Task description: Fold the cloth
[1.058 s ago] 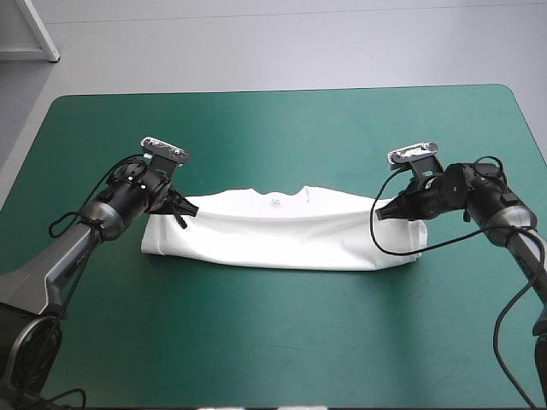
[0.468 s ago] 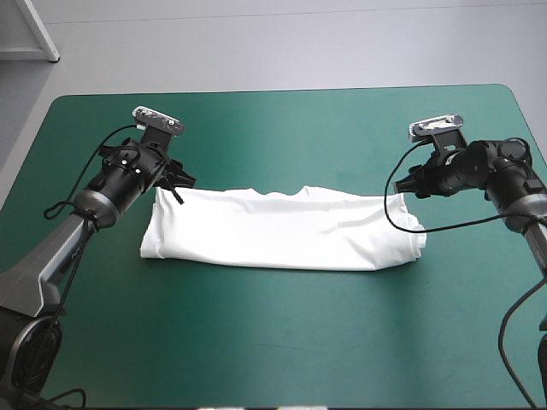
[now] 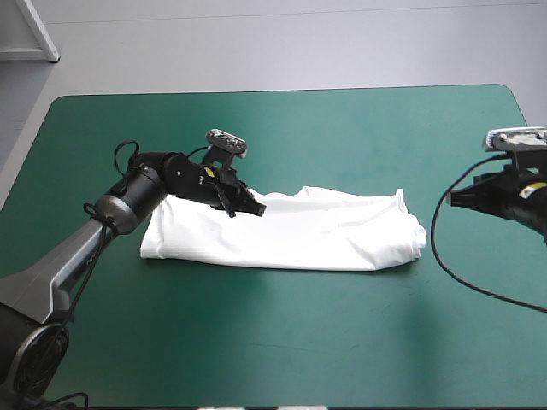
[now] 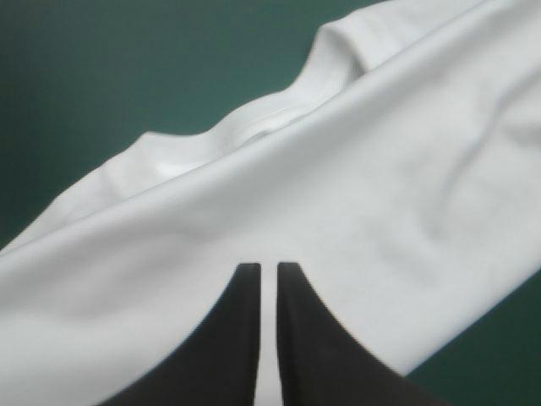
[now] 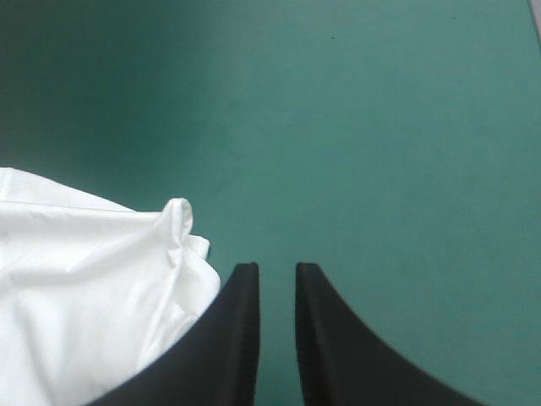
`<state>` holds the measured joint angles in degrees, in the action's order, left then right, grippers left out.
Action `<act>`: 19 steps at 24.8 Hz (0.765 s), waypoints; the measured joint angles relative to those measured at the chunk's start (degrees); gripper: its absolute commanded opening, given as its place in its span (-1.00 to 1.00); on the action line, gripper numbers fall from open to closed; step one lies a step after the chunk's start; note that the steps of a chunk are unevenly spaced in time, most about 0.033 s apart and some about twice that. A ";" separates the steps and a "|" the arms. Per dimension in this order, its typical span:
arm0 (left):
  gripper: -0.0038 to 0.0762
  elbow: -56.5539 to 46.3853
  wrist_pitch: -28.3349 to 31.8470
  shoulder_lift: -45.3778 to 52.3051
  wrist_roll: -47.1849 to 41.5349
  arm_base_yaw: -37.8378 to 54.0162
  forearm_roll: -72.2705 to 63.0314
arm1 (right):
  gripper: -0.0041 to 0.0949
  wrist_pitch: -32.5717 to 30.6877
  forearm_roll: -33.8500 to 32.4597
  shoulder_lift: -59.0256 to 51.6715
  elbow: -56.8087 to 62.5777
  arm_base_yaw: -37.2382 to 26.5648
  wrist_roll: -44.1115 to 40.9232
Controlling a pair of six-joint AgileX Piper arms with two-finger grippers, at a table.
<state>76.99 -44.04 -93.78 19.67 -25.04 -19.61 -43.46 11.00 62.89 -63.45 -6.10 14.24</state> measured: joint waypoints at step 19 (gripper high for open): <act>-0.85 0.30 3.06 -16.68 9.72 -0.85 -19.58 | 0.14 -6.30 17.77 8.49 6.52 -2.31 12.49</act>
<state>77.29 -40.97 -110.46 29.40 -25.90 -39.19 -49.76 28.77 71.38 -56.93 -8.41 26.73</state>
